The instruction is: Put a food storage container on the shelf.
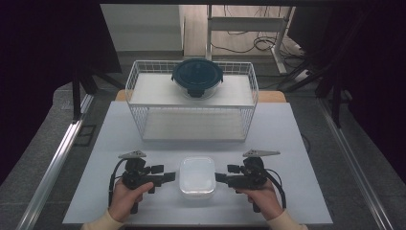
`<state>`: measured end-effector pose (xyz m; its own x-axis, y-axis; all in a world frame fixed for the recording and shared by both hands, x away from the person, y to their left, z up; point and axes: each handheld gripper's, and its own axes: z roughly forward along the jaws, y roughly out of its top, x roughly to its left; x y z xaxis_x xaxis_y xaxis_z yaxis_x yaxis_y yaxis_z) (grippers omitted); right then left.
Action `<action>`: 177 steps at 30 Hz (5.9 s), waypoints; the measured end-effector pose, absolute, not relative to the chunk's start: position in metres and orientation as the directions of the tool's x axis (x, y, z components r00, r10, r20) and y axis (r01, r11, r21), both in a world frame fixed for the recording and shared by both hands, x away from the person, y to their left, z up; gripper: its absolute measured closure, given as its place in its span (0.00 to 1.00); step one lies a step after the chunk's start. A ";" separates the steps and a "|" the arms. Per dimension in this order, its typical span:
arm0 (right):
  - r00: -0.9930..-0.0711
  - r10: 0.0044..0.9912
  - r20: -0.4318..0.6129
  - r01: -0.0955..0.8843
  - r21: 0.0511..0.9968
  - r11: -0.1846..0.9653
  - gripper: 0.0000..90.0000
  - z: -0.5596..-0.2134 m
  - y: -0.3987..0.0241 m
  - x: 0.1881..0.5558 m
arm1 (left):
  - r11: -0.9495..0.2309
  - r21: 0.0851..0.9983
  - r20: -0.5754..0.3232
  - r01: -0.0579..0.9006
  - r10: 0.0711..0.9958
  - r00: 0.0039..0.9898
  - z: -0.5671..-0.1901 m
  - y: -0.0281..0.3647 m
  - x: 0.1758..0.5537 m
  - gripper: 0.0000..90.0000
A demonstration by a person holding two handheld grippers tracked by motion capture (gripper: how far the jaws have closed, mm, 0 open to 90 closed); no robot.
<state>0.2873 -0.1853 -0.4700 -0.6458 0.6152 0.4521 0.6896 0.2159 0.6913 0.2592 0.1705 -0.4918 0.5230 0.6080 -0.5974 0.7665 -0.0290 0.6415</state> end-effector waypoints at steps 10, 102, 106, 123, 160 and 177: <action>-0.600 0.615 0.511 0.737 0.653 0.175 0.36 -0.477 -0.175 0.296 | -0.003 0.589 -0.660 0.808 0.576 0.483 -0.499 0.159 0.274 0.30; -0.536 0.604 0.590 0.779 0.621 0.085 0.88 -0.482 -0.178 0.279 | 0.054 0.599 -0.688 0.799 0.545 0.479 -0.498 0.156 0.261 0.89; -0.549 0.604 0.578 0.767 0.635 0.089 0.88 -0.479 -0.178 0.278 | 0.055 0.606 -0.685 0.793 0.543 0.486 -0.495 0.156 0.260 0.89; -0.591 0.595 0.545 0.728 0.678 0.102 0.88 -0.467 -0.178 0.276 | 0.043 0.646 -0.656 0.762 0.542 0.525 -0.483 0.158 0.258 0.89; -0.705 0.586 0.399 0.553 0.827 0.103 0.88 -0.367 -0.166 0.304 | 0.034 0.796 -0.517 0.604 0.556 0.650 -0.378 0.169 0.289 0.89; -0.736 0.588 0.336 0.475 0.875 0.095 0.88 -0.319 -0.159 0.318 | 0.019 0.842 -0.451 0.539 0.572 0.685 -0.328 0.174 0.306 0.89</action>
